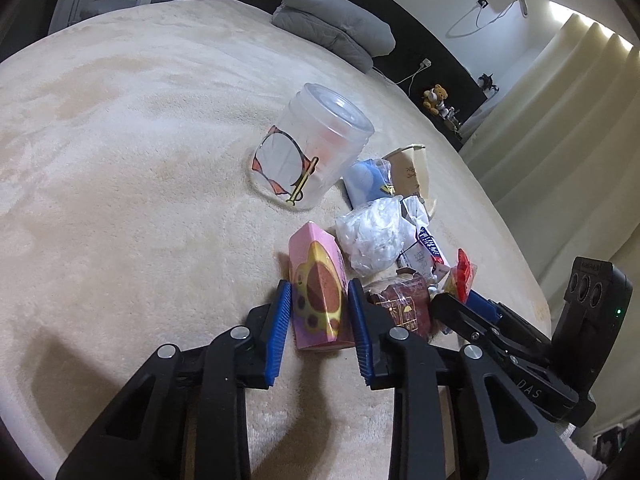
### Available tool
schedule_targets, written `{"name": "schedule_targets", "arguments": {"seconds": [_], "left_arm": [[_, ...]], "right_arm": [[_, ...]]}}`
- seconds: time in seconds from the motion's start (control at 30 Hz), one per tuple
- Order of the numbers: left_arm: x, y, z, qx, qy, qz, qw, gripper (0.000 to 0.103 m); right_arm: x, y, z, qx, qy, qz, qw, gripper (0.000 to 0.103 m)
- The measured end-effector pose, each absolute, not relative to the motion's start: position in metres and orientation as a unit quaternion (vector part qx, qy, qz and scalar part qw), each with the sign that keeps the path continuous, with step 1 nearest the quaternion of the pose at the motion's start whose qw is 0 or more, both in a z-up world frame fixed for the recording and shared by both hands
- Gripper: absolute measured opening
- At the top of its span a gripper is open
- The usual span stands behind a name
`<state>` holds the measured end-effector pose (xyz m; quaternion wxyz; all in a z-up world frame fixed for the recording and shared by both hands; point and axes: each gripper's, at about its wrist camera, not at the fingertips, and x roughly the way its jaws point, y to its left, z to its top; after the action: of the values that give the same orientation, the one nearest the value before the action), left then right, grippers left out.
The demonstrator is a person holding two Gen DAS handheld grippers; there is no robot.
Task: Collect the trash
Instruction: 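Grasp a pink box with the left tool while the right tool grasps the red-labelled snack bag, then lift both held items and carry them down to the trash bag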
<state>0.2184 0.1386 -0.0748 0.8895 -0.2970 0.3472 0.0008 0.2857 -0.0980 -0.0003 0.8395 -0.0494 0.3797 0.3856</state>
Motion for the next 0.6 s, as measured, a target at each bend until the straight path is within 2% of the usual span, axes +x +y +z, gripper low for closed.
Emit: {"name": "schedule_targets", "arguments": {"seconds": [0.6], "left_arm": [[0.192,0.119,-0.057,-0.263,0.318,0.006,0.911,0.024]], "right_arm": [[0.270,-0.134,0.016,-0.030,0.364,0.376,0.851,0.056]]}}
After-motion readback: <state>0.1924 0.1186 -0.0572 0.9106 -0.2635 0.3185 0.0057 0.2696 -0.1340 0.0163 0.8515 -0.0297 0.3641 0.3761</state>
